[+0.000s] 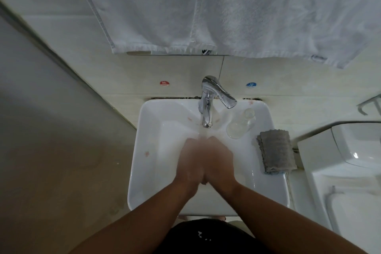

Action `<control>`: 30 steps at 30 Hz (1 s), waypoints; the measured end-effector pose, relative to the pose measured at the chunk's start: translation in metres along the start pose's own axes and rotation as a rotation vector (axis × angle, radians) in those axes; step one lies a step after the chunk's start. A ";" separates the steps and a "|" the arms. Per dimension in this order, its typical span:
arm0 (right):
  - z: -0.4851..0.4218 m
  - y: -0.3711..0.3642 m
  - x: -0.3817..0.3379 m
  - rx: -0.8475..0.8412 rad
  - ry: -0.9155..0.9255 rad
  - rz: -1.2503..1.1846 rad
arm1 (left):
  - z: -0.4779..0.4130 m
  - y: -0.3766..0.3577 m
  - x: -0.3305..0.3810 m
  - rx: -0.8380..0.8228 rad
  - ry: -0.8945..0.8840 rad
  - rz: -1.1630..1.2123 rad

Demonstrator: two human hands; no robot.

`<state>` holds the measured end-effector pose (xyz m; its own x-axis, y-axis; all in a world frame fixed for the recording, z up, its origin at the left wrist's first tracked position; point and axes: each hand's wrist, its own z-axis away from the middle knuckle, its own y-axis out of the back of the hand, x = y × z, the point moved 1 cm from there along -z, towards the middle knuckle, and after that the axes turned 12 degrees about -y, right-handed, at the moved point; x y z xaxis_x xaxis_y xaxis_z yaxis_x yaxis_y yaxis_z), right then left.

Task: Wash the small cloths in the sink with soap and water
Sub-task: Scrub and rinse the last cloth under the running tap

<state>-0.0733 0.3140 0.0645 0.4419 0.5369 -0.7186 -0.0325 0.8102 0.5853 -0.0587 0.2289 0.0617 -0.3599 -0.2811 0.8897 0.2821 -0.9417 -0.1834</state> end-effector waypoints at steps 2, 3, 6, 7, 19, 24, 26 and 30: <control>-0.019 0.002 0.004 0.037 -0.060 -0.014 | 0.010 -0.005 -0.007 -0.069 0.019 -0.052; -0.021 0.002 0.006 0.040 -0.067 -0.001 | 0.010 -0.005 -0.009 -0.082 0.025 -0.091; 0.006 0.002 0.001 -0.029 -0.018 0.010 | -0.006 0.002 -0.005 0.029 -0.036 -0.249; 0.018 0.003 -0.005 -0.059 0.011 -0.010 | -0.011 0.005 -0.002 0.086 -0.059 -0.267; 0.023 0.001 -0.001 -0.035 0.057 0.002 | -0.005 0.006 0.005 0.091 -0.128 -0.265; -0.015 0.007 0.003 0.039 -0.065 0.040 | 0.016 -0.007 0.002 -0.058 -0.031 -0.192; 0.002 0.005 -0.001 0.002 0.054 0.132 | 0.004 0.000 -0.002 0.012 -0.101 -0.251; 0.024 -0.002 0.003 -0.071 0.100 0.115 | -0.010 0.007 0.000 0.078 -0.082 -0.308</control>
<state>-0.0506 0.3083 0.0700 0.3403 0.6448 -0.6844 -0.1424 0.7548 0.6403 -0.0658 0.2205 0.0557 -0.3672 0.0334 0.9295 0.2396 -0.9622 0.1293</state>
